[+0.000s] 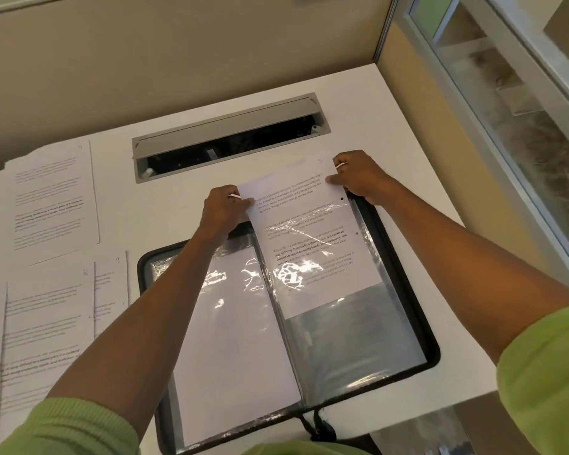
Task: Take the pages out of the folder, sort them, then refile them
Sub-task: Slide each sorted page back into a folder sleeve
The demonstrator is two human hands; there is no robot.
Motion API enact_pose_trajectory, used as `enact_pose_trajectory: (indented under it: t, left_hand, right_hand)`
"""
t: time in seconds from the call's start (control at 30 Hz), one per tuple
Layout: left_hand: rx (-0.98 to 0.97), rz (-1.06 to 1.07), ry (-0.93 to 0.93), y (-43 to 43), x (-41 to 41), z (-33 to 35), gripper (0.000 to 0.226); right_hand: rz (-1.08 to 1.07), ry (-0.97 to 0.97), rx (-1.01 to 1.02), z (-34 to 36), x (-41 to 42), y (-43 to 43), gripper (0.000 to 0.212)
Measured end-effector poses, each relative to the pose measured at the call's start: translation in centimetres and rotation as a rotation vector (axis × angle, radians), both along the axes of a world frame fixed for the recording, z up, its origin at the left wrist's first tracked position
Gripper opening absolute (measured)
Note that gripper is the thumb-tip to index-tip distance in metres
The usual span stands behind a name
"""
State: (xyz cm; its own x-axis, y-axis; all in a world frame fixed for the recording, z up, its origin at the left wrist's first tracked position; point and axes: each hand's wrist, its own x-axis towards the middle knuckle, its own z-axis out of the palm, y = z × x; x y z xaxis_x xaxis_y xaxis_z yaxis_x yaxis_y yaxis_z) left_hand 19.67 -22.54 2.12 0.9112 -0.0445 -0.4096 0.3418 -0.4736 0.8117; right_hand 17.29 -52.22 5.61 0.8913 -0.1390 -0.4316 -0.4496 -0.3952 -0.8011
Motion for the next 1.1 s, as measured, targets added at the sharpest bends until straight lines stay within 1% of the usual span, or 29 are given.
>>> enact_pose_trajectory:
  t: [0.1, 0.17, 0.27, 0.33, 0.4, 0.5, 0.57, 0.77, 0.83, 0.87, 0.93, 1.0, 1.1]
  left_hand:
    - [0.043, -0.035, -0.012, 0.4, -0.5, -0.4, 0.014]
    - [0.077, -0.082, -0.019, 0.7, -1.0, -0.8, 0.017]
    - [0.154, -0.172, -0.026, 1.0, -1.5, -1.7, 0.02]
    - [0.192, -0.184, -0.038, 1.1, -1.4, -2.0, 0.027]
    - [0.174, -0.163, -0.071, 0.8, -1.3, -1.9, 0.031]
    - [0.141, -0.131, -0.155, 0.3, -1.1, -1.4, 0.018]
    - [0.16, -0.155, -0.18, 0.2, -1.2, -1.3, 0.014]
    - [0.264, -0.305, -0.162, -0.1, -2.8, -1.9, 0.013]
    - [0.348, -0.361, -0.215, -0.2, -3.3, -1.8, 0.017]
    - [0.359, -0.376, -0.241, -0.2, -3.4, -1.7, 0.02]
    - [0.31, -0.398, -0.265, -0.3, -3.4, -1.4, 0.023]
    - [0.273, -0.437, -0.266, -0.4, -3.3, -1.1, 0.027]
    - [0.287, -0.5, -0.278, -0.7, -3.0, -1.0, 0.029]
  right_hand:
    - [0.059, 0.019, -0.026, 0.1, -0.2, -0.4, 0.011]
    - [0.14, 0.046, -0.059, 0.1, -0.4, -0.9, 0.018]
    - [0.273, 0.101, -0.117, -0.2, -0.6, -1.5, 0.02]
    - [0.266, 0.067, -0.083, -0.3, -0.7, -1.4, 0.02]
    - [0.189, -0.004, -0.054, -0.4, -0.6, -1.1, 0.023]
    - [0.166, -0.064, -0.079, -0.4, -0.2, -0.9, 0.02]
    - [0.204, -0.054, -0.122, -0.5, -0.1, -1.1, 0.018]
    - [0.471, 0.053, -0.226, 0.0, -0.9, -2.2, 0.015]
    - [0.521, 0.033, -0.257, 0.2, -1.2, -2.1, 0.018]
    - [0.527, 0.009, -0.258, 0.3, -1.3, -1.9, 0.021]
    - [0.542, -0.038, -0.259, 0.5, -1.5, -1.5, 0.032]
    - [0.612, -0.048, -0.311, 0.6, -1.7, -1.1, 0.041]
    - [0.705, -0.06, -0.412, 0.6, -1.8, -0.7, 0.039]
